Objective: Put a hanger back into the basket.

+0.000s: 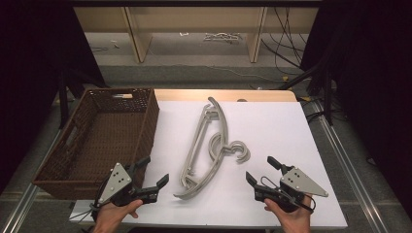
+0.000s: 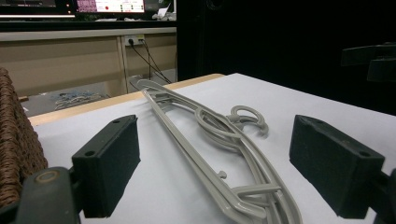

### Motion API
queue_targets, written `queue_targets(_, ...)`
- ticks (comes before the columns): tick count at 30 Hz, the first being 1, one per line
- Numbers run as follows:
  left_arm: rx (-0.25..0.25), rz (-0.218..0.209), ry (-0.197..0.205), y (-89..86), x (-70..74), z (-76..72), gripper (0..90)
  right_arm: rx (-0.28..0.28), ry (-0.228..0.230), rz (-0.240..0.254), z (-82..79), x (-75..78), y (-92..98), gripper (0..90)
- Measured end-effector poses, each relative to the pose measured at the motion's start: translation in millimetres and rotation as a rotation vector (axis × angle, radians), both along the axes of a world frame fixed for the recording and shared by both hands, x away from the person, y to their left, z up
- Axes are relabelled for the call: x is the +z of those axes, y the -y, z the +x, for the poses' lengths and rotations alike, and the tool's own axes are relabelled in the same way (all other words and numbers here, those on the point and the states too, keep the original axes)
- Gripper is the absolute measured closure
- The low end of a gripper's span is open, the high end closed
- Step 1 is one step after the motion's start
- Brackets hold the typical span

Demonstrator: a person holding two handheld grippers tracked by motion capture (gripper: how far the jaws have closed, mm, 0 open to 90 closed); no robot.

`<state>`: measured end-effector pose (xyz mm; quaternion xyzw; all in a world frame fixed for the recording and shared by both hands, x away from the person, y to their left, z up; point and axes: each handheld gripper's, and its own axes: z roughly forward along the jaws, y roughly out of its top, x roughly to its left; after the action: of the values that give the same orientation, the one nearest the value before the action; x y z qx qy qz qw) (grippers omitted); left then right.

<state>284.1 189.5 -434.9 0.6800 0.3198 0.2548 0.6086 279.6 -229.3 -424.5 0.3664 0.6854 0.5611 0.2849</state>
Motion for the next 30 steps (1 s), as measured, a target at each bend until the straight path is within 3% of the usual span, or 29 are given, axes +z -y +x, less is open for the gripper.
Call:
queue_targets(16, 0.002, -0.004, -0.012, -1.3, 0.3, 2.4, 15.9, -0.005, 0.004, 0.005, -0.1, -0.3, 0.0, 16.0)
queue_targets(21, -0.021, 0.014, -0.016, 1.2, 0.4, 2.7, 15.9, -0.002, 0.002, 0.004, 0.2, -0.4, -0.1, 16.1)
queue_targets(24, -0.006, 0.023, -0.016, 0.6, 2.0, 3.7, 15.9, -0.005, 0.003, -0.003, 0.3, -0.4, 0.0, 16.2)
queue_targets(30, -0.012, 0.021, -0.07, 3.3, 3.5, 5.7, 15.7, -0.011, 0.0, -0.001, 0.2, -0.6, 0.3, 16.2)
